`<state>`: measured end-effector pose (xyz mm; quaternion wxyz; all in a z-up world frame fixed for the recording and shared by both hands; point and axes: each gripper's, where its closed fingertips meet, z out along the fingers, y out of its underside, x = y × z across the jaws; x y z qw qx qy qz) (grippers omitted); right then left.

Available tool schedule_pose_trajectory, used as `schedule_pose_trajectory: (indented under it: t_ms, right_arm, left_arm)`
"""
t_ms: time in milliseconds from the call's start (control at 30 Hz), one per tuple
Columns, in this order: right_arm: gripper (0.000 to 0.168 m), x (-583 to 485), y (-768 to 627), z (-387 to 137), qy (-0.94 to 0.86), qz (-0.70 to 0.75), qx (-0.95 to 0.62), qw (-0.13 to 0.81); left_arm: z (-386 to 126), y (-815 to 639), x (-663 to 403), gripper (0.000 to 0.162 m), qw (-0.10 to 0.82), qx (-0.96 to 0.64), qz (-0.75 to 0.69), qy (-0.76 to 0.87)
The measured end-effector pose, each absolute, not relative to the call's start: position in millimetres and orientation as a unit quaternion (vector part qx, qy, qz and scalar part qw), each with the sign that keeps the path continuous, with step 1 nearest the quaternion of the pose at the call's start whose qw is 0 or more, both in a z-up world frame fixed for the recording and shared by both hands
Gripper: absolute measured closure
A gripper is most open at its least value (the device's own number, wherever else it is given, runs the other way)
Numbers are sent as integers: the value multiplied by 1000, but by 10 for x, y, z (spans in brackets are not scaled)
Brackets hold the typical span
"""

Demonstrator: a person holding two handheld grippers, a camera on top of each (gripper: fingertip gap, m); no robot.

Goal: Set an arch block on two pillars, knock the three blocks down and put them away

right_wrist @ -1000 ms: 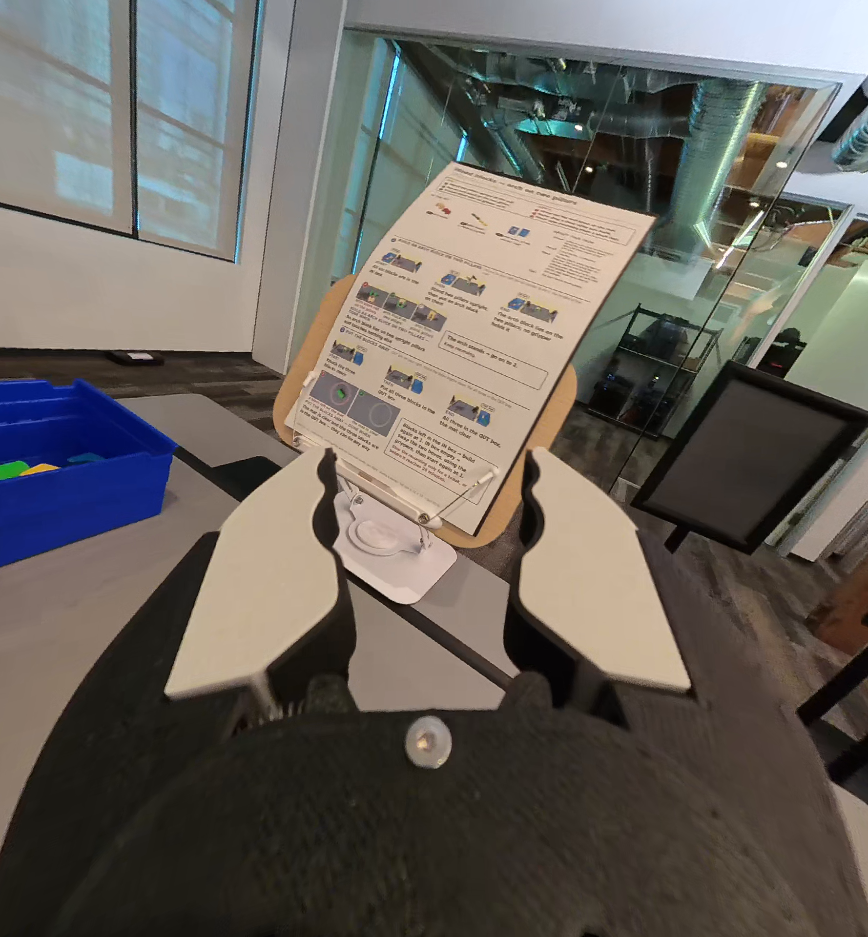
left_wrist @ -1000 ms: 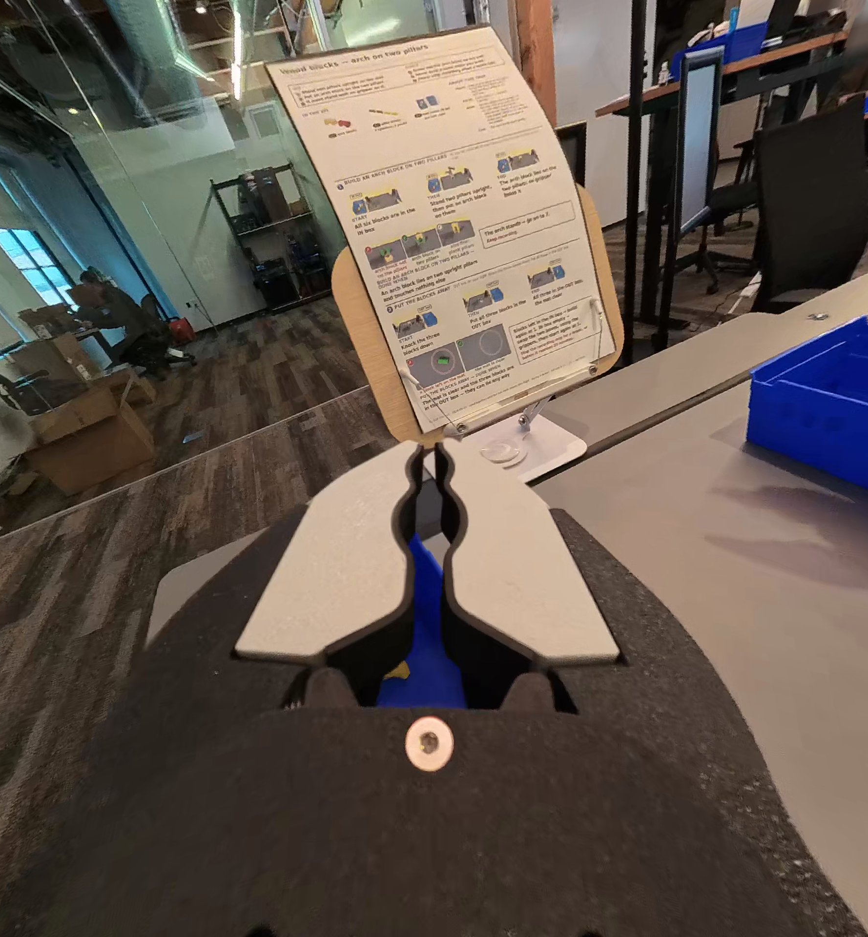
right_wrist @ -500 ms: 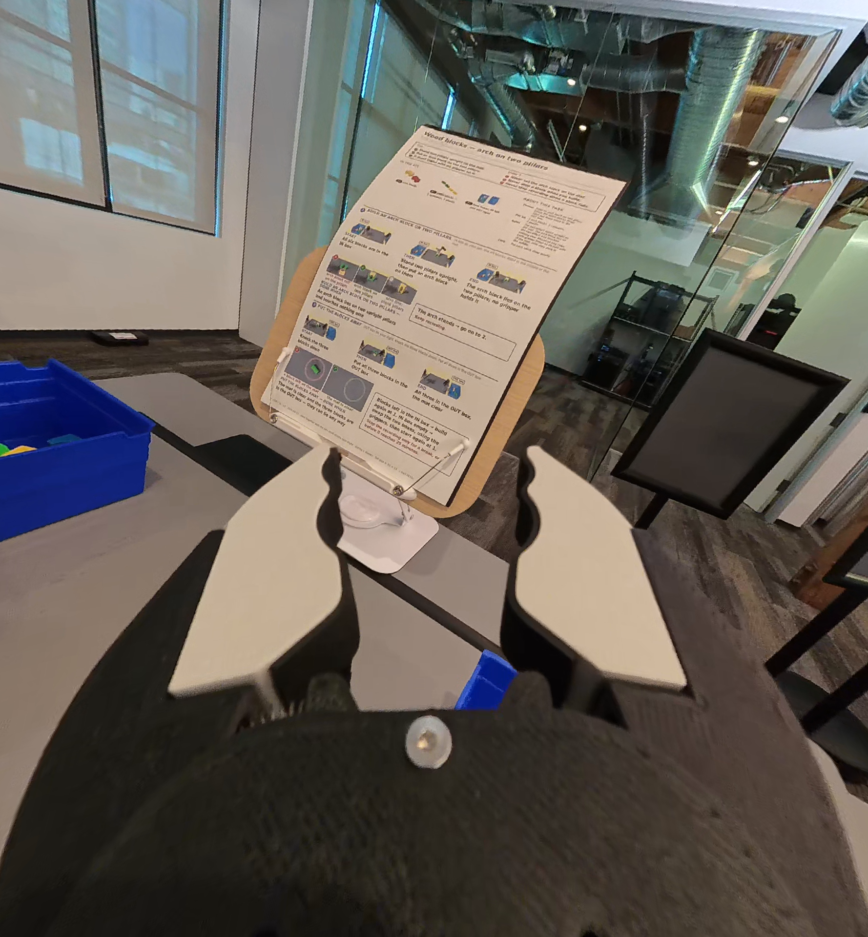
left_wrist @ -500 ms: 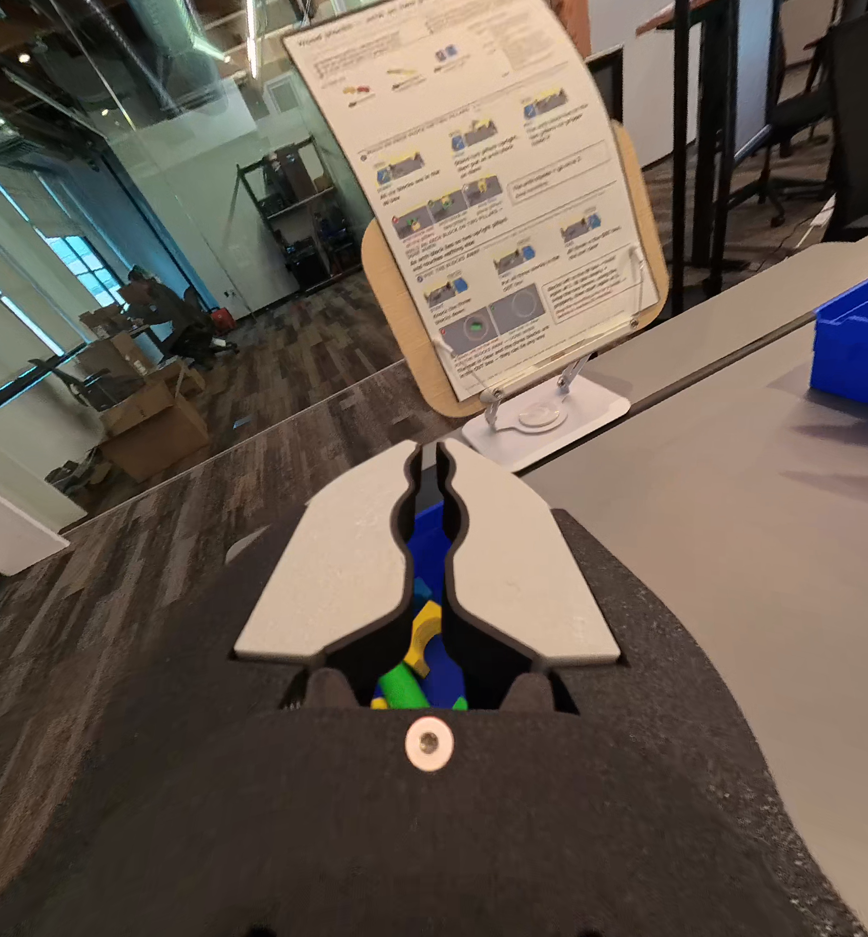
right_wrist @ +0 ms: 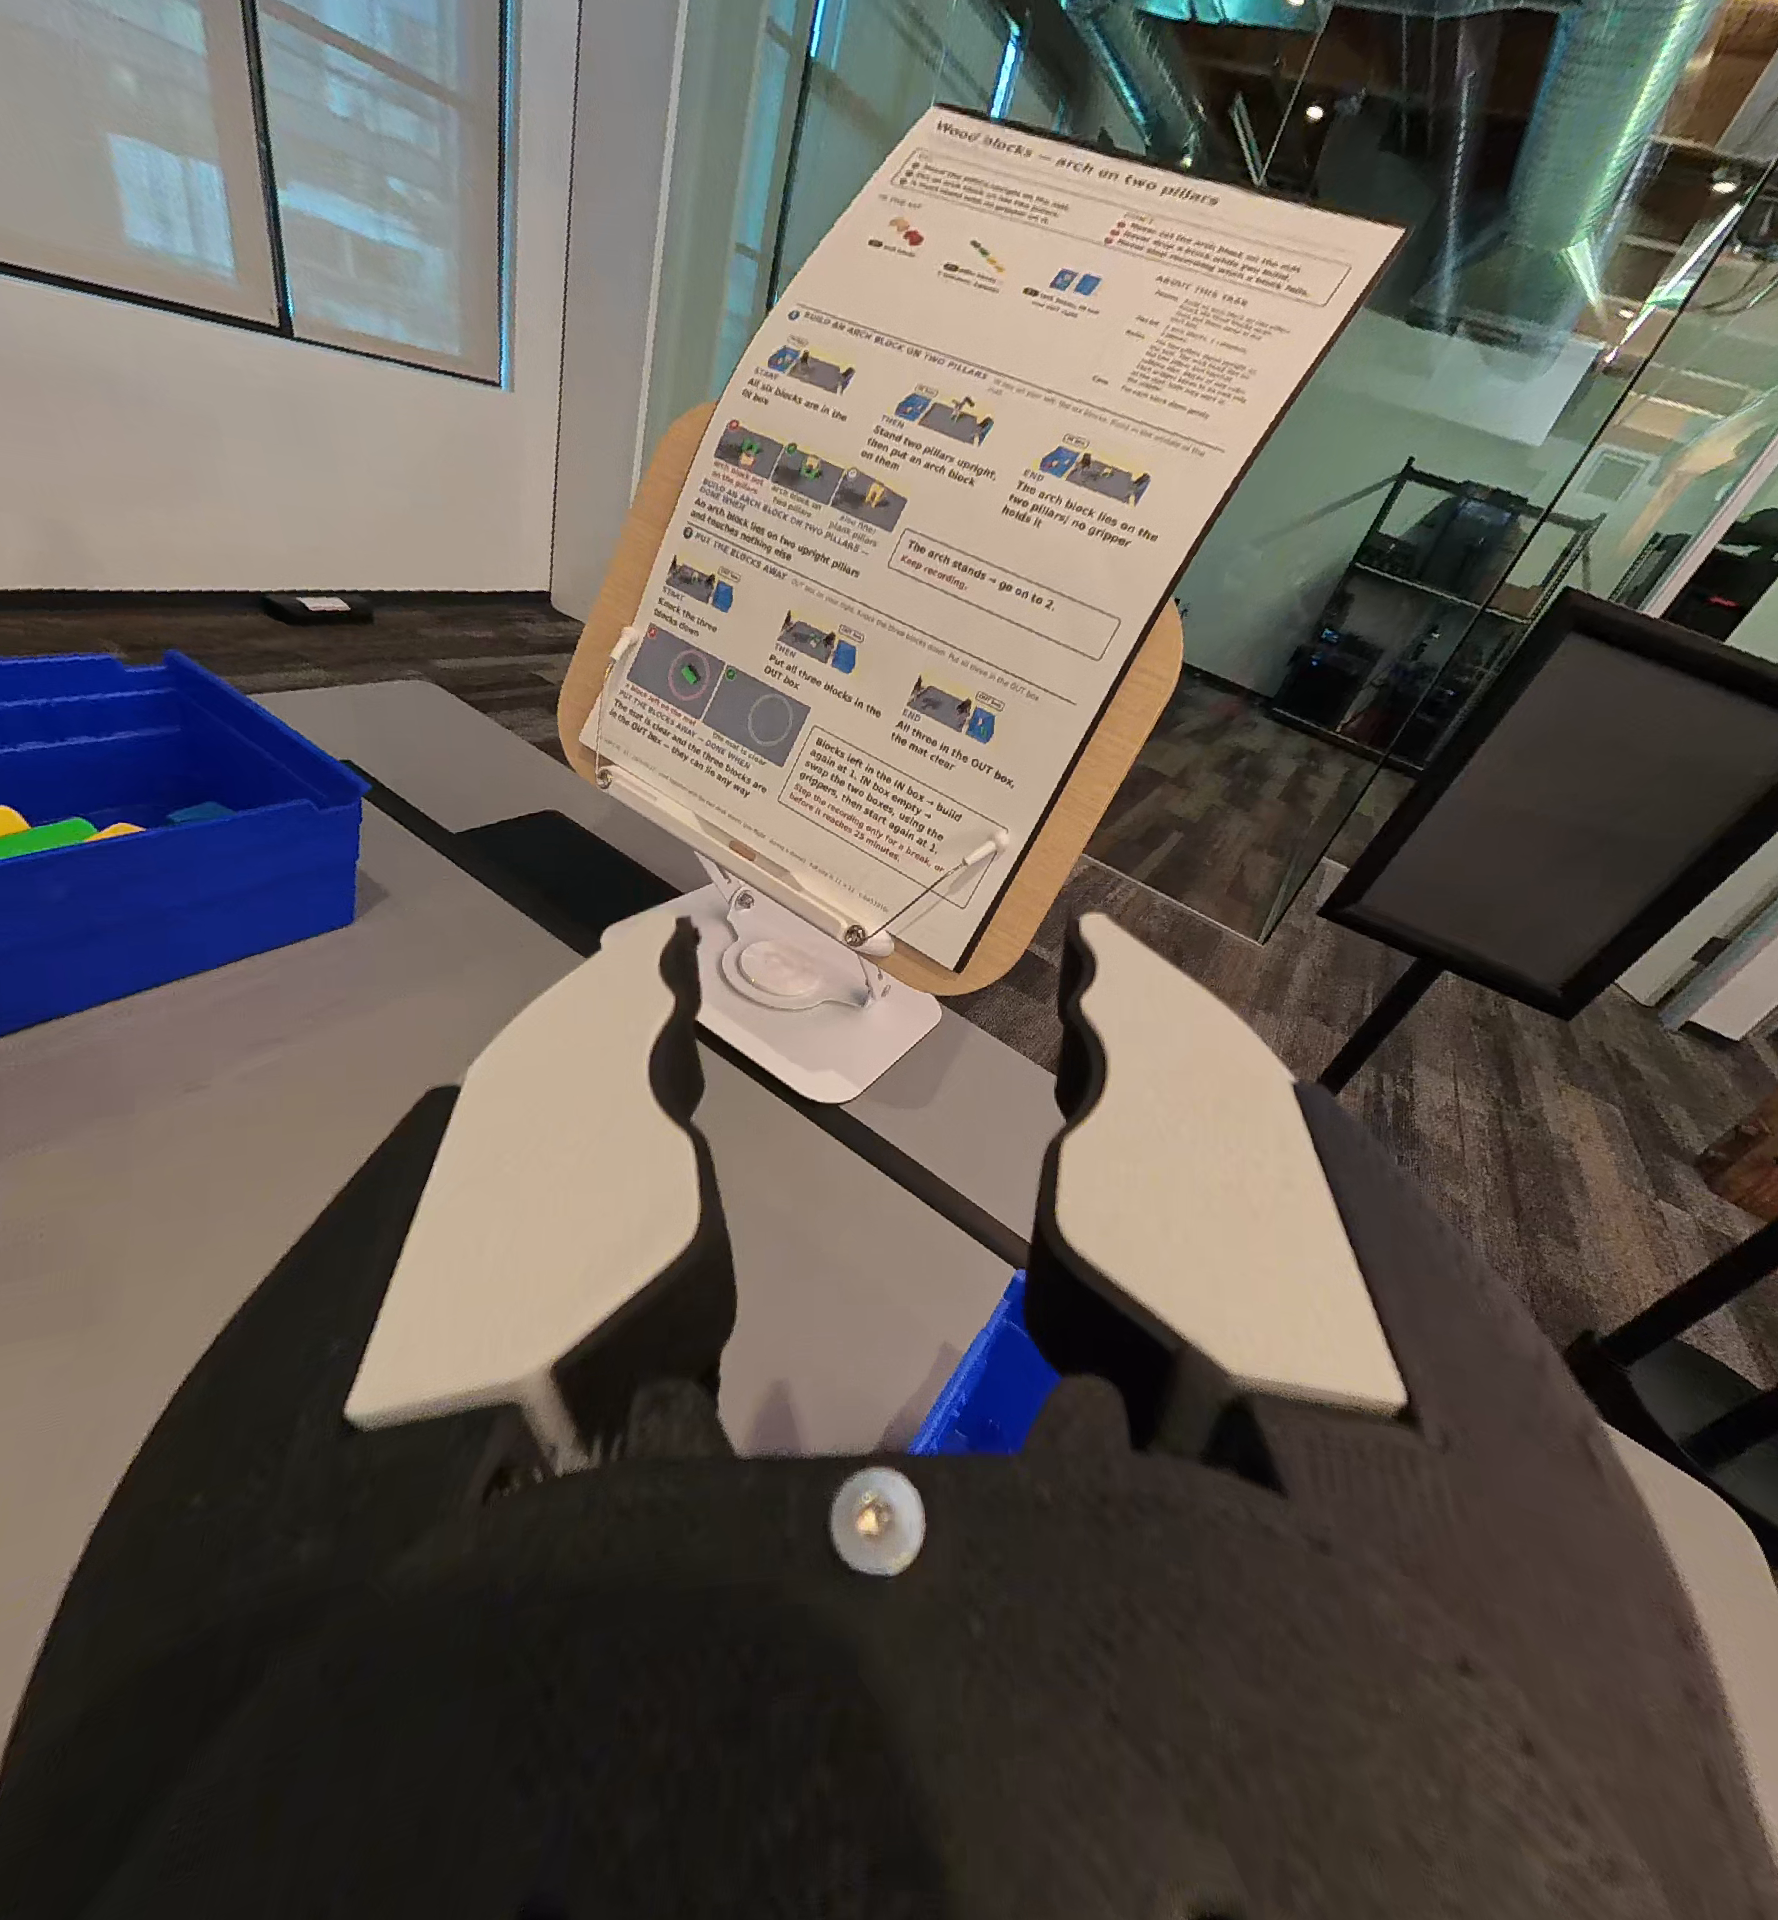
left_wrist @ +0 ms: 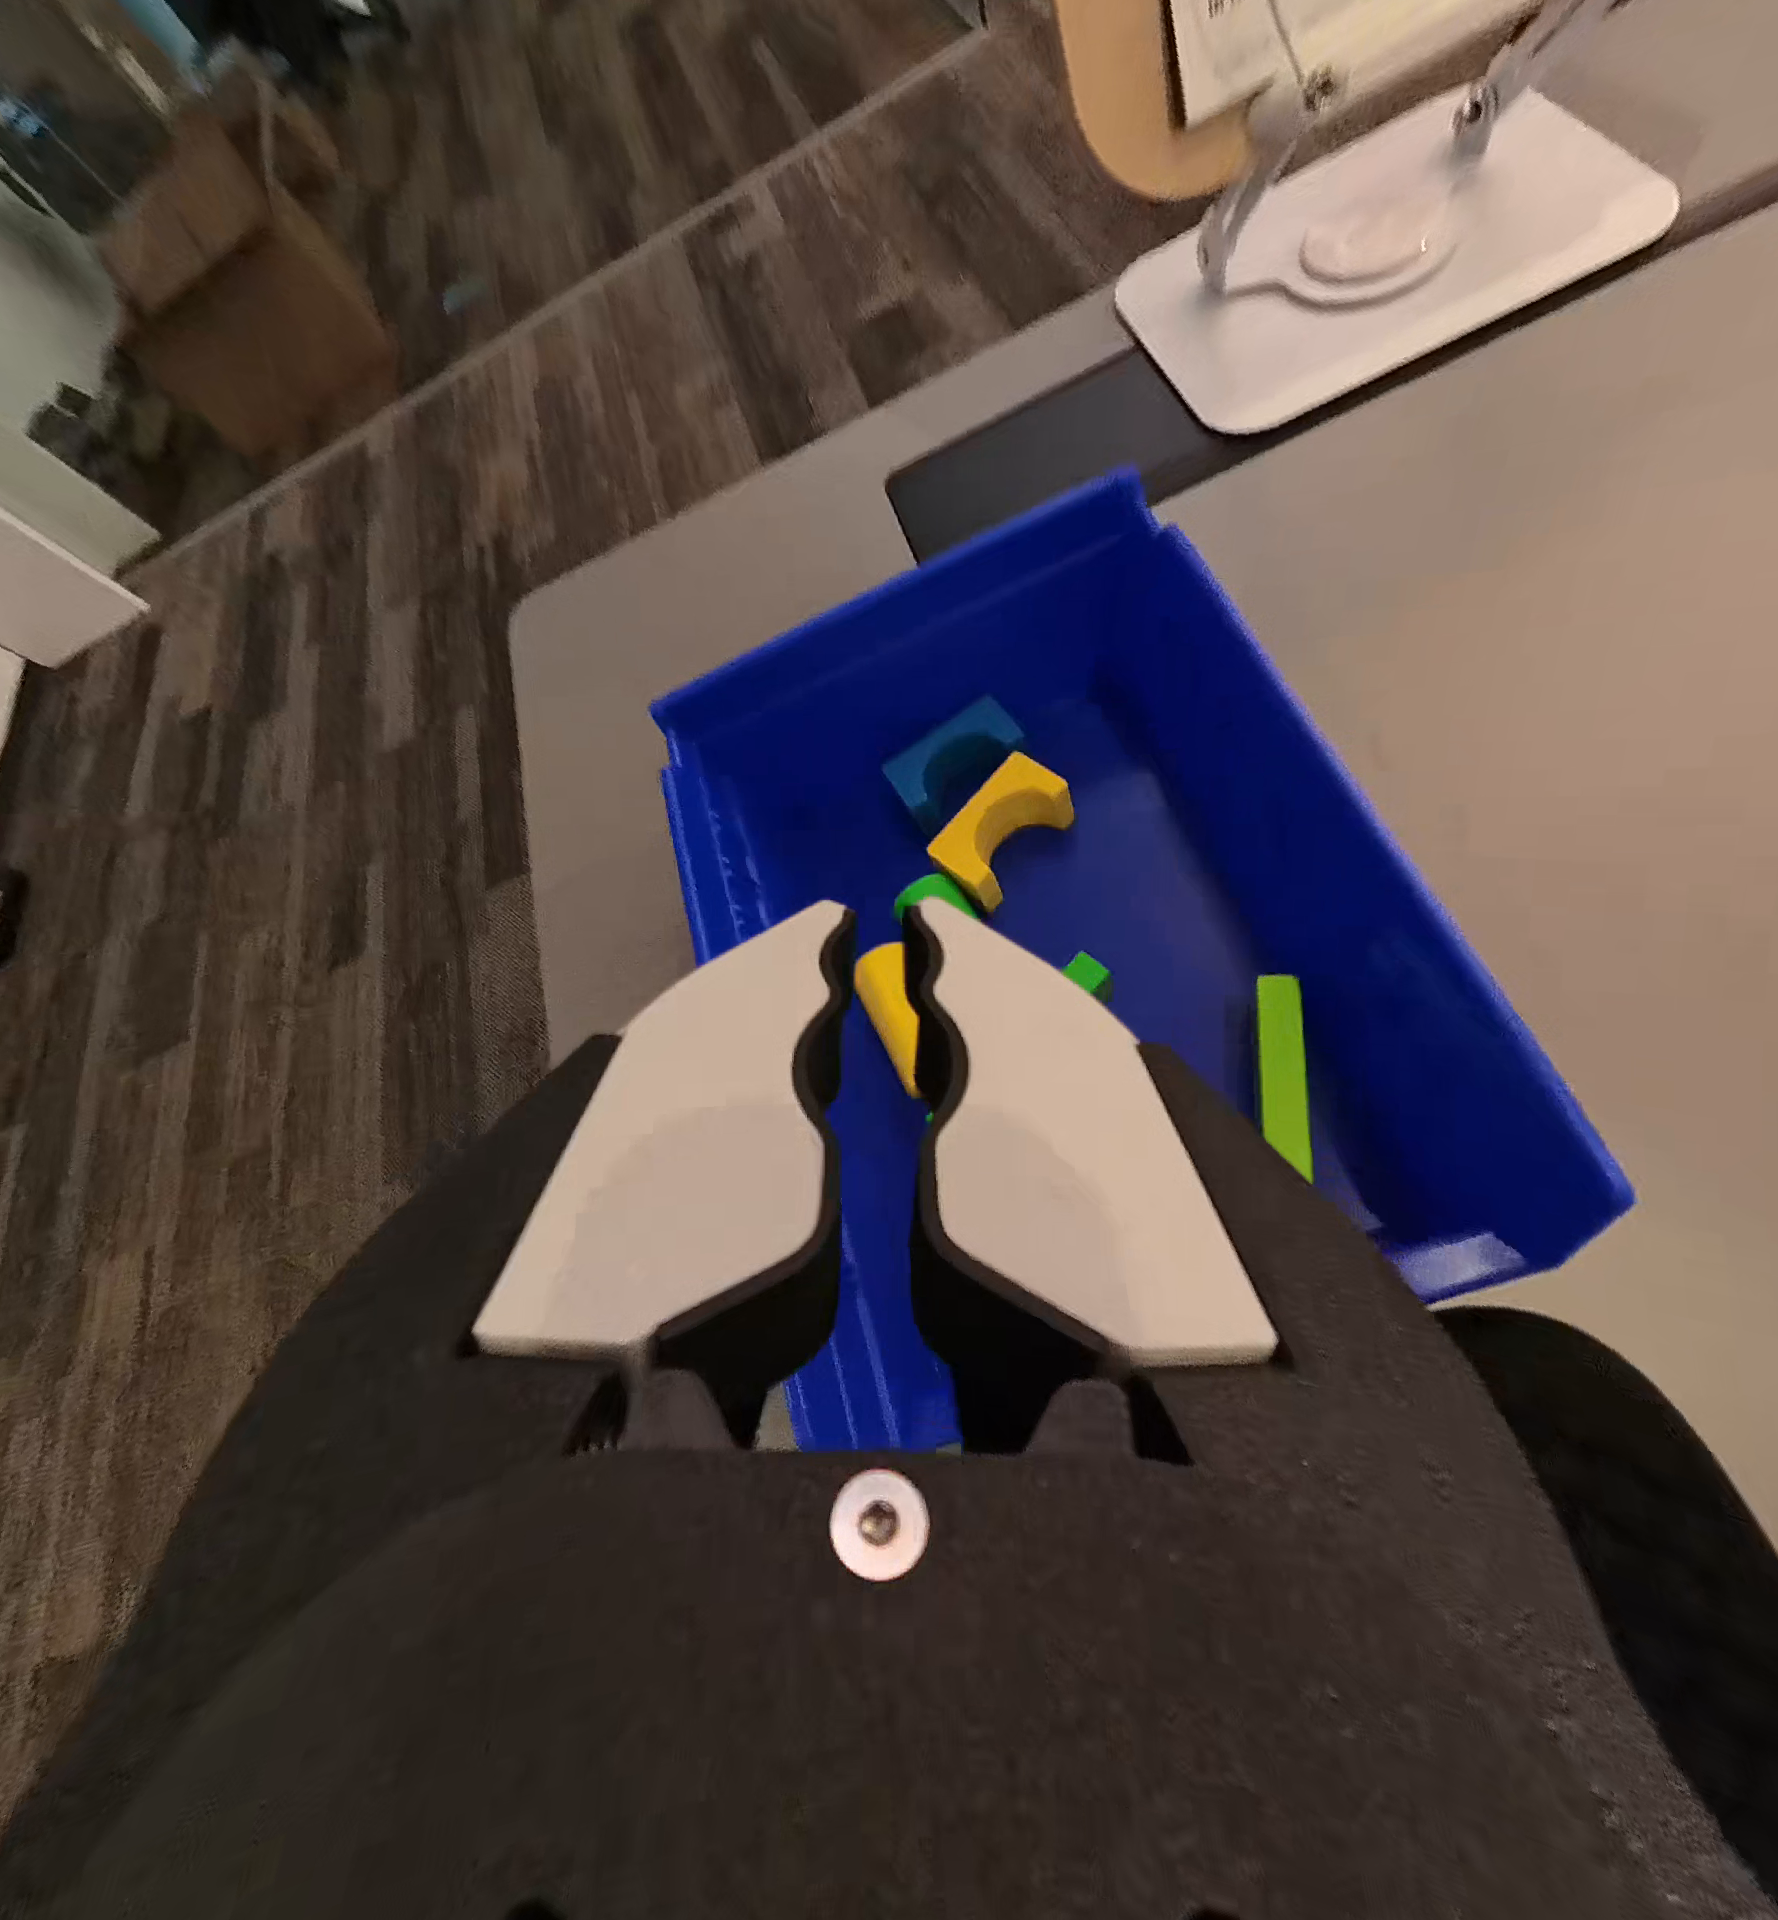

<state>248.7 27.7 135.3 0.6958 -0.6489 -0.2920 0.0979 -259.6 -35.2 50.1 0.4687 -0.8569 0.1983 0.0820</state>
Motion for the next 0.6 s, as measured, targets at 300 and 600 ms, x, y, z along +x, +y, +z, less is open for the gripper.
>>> schedule_pose_trajectory:
  t_ms: [300,600]
  right_arm:
    - [101,2540,325,1301,-289,96,-657,690]
    - [100,2592,356,1207,-286,80,-680,670]
  left_arm:
    - [148,24,-2615,153,434,-874,82,204]
    - [-332,394,-2707,149,379,-921,24,89]
